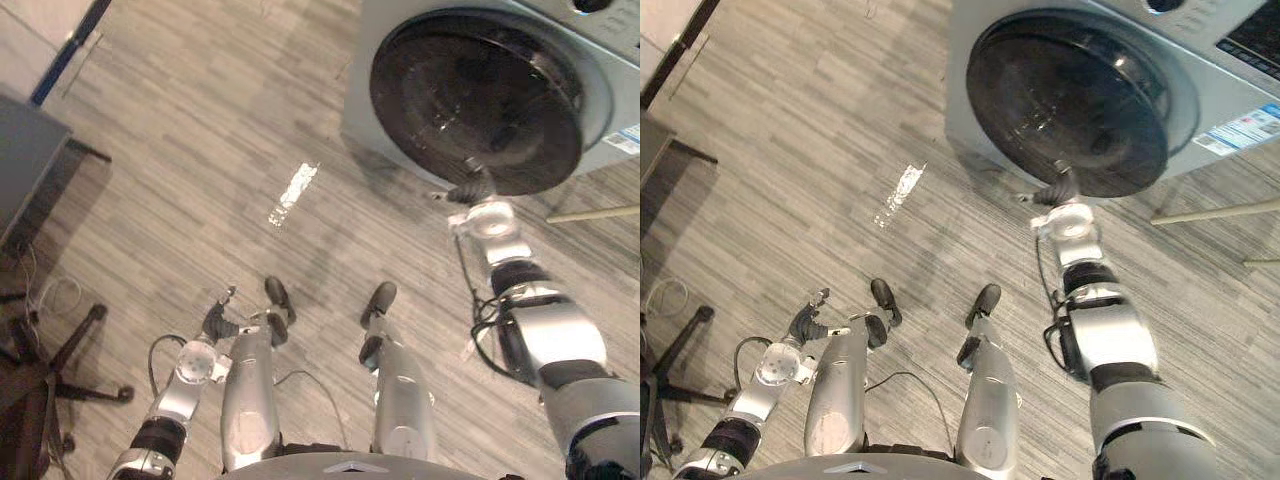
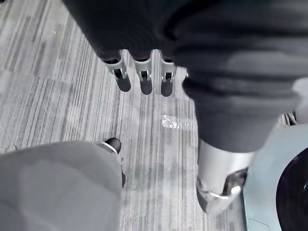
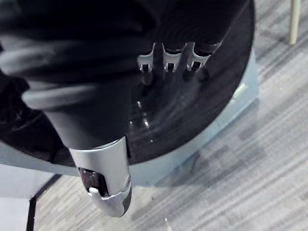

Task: Pick up the laundry basket with both hands and put the clothes into the washing machine.

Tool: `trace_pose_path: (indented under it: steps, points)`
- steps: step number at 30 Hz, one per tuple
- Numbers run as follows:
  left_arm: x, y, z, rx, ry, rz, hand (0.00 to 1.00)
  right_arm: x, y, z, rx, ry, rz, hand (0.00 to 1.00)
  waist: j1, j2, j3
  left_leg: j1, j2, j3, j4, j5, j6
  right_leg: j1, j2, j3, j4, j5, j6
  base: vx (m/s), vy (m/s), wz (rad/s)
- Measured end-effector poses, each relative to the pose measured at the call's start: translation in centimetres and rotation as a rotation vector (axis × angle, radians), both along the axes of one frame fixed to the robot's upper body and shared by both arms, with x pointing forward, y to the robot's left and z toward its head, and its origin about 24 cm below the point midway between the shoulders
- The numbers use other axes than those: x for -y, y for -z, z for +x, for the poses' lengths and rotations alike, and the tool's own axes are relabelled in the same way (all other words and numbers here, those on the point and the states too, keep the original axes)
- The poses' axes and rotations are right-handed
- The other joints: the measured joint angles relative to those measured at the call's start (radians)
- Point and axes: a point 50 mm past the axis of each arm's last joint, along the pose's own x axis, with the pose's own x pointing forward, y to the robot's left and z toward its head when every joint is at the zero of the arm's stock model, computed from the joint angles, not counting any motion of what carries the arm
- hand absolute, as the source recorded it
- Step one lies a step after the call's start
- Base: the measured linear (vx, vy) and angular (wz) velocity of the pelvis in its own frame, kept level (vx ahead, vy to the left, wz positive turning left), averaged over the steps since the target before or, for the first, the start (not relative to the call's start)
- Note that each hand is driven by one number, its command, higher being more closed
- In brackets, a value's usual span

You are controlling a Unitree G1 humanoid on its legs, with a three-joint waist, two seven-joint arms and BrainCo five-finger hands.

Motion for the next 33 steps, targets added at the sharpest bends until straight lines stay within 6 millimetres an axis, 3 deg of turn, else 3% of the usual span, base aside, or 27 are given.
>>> trace_pose_path:
  steps: [1, 3, 7, 14, 18, 24, 26, 28, 30, 33]
  points:
    - [0.6, -1.0, 0.4, 0.049, 0.012, -0.018, 0.00, 0.3, -1.8, 0.3, 0.032, -0.004, -0.029, 0.00, -0.001, 0.003, 0.013, -0.026, -0.001, -0.001, -0.008, 0.013, 0.003, -0.027, -0.010, -0.016, 0.019, -0.008, -0.006, 0.02, -0.066, 0.26]
    - [1.1, -1.9, 0.8, 0.095, 0.022, -0.033, 0.00, 0.4, -3.5, 0.5, 0.061, -0.011, -0.060, 0.00, -0.001, 0.005, 0.034, -0.034, -0.004, -0.002, -0.018, 0.031, 0.010, -0.043, -0.016, -0.027, 0.040, -0.019, -0.007, 0.02, -0.060, 0.17]
    - [2.7, -5.3, 1.7, 0.246, 0.077, -0.086, 0.00, 1.7, -10.4, 0.3, 0.160, -0.025, -0.192, 0.00, -0.004, 0.009, 0.064, -0.097, -0.036, -0.009, -0.095, 0.104, 0.028, -0.155, -0.063, -0.056, 0.140, -0.063, -0.023, 0.04, -0.079, 0.25]
    - [2.9, -8.9, 1.2, 0.414, 0.084, -0.118, 0.00, 3.1, -17.7, -1.5, 0.246, 0.009, -0.385, 0.00, -0.013, 0.011, 0.080, -0.129, -0.088, -0.025, -0.221, 0.218, 0.028, -0.301, -0.156, -0.073, 0.359, -0.186, -0.051, -0.01, -0.090, 0.31]
    - [1.9, -9.3, 1.1, 0.442, 0.009, -0.141, 0.00, 1.7, -19.3, -1.7, 0.314, -0.049, -0.399, 0.00, -0.023, 0.012, 0.082, -0.140, -0.092, 0.000, -0.254, 0.249, 0.016, -0.371, -0.184, -0.056, 0.435, -0.237, -0.061, -0.09, -0.086, 0.08]
    - [0.8, -9.0, 0.9, 0.434, -0.074, -0.162, 0.00, 1.8, -20.5, -2.3, 0.390, -0.067, -0.327, 0.00, -0.029, 0.017, 0.089, -0.142, -0.061, 0.041, -0.249, 0.274, 0.015, -0.380, -0.182, -0.069, 0.448, -0.241, -0.080, -0.09, -0.030, -0.02]
    - [0.7, -8.9, 0.9, 0.430, -0.084, -0.166, 0.00, 2.1, -20.4, -2.6, 0.439, -0.055, -0.276, 0.00, -0.024, 0.018, 0.089, -0.141, -0.049, 0.054, -0.230, 0.270, 0.019, -0.376, -0.178, -0.069, 0.438, -0.228, -0.080, -0.09, 0.020, -0.21]
    - [0.6, -8.2, 0.9, 0.402, -0.093, -0.171, 0.00, 3.3, -19.0, -3.1, 0.479, -0.001, -0.195, 0.00, -0.023, 0.021, 0.091, -0.126, -0.030, 0.056, -0.207, 0.258, 0.024, -0.338, -0.165, -0.084, 0.414, -0.219, -0.075, -0.08, 0.024, -0.23]
    - [0.4, -6.9, 0.9, 0.347, -0.113, -0.174, 0.00, 4.2, -15.4, -2.8, 0.448, 0.044, -0.100, 0.00, -0.031, 0.021, 0.091, -0.071, -0.020, 0.057, -0.193, 0.241, 0.019, -0.274, -0.154, -0.087, 0.399, -0.216, -0.072, -0.06, 0.011, -0.20]
    - [-0.2, -4.6, 0.3, 0.255, -0.196, -0.196, 0.00, 1.6, -4.4, -2.0, 0.236, -0.028, -0.031, 0.00, -0.030, 0.020, 0.090, 0.079, 0.021, 0.066, -0.170, 0.193, 0.003, -0.116, -0.113, -0.081, 0.382, -0.232, -0.047, -0.06, -0.057, -0.33]
